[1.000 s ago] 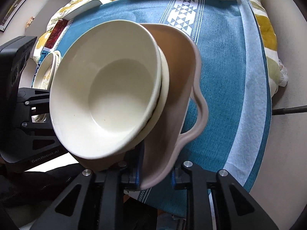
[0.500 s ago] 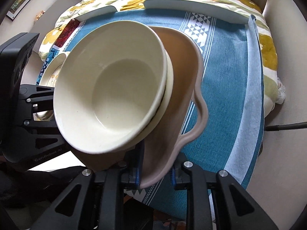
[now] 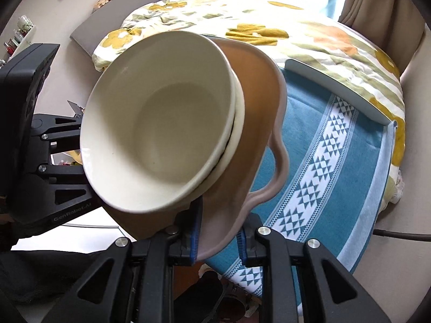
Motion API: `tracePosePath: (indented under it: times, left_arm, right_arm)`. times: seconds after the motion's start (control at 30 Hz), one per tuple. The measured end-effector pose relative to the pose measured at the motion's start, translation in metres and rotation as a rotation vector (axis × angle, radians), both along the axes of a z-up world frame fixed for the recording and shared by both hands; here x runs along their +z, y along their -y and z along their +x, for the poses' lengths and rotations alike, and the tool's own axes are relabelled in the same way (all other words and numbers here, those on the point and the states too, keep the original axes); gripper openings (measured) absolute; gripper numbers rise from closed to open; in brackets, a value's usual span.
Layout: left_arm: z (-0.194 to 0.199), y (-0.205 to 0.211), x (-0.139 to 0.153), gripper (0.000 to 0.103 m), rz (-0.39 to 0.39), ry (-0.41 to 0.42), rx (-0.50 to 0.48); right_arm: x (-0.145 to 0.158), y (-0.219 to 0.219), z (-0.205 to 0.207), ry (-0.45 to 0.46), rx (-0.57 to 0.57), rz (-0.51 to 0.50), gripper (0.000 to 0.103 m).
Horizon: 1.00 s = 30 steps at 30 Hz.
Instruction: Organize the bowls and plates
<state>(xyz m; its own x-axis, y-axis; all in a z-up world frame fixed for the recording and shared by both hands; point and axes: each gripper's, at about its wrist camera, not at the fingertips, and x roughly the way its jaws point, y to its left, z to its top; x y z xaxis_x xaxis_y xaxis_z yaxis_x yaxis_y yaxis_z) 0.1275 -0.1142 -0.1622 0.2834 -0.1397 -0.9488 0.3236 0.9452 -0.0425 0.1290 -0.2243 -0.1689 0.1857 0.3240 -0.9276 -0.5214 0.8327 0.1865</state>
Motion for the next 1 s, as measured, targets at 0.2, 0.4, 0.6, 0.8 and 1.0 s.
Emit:
tracePosePath:
  times: [0.2, 0.4, 0.6, 0.8, 1.0]
  left_arm:
    - [0.009, -0.053, -0.015, 0.015, 0.012, -0.006, -0.033]
    - [0.02, -0.097, -0.042, 0.015, 0.021, -0.05, -0.098]
    - [0.022, -0.129, -0.07, 0.015, 0.024, -0.077, -0.145]
    - [0.026, -0.141, -0.085, 0.015, -0.003, -0.088, -0.149]
    - [0.026, -0.141, -0.092, 0.015, -0.02, -0.089, -0.154]
  right_arm:
    - [-0.004, -0.056, 0.0, -0.003, -0.021, -0.003, 0.021]
    - [-0.026, -0.105, -0.003, -0.053, -0.101, 0.004, 0.021]
    - [-0.052, -0.142, -0.009, -0.084, -0.159, -0.01, 0.021]
    - [-0.06, -0.158, -0.01, -0.071, -0.188, -0.045, 0.021]
    - [-0.069, -0.156, -0.014, -0.063, -0.215, -0.067, 0.021]
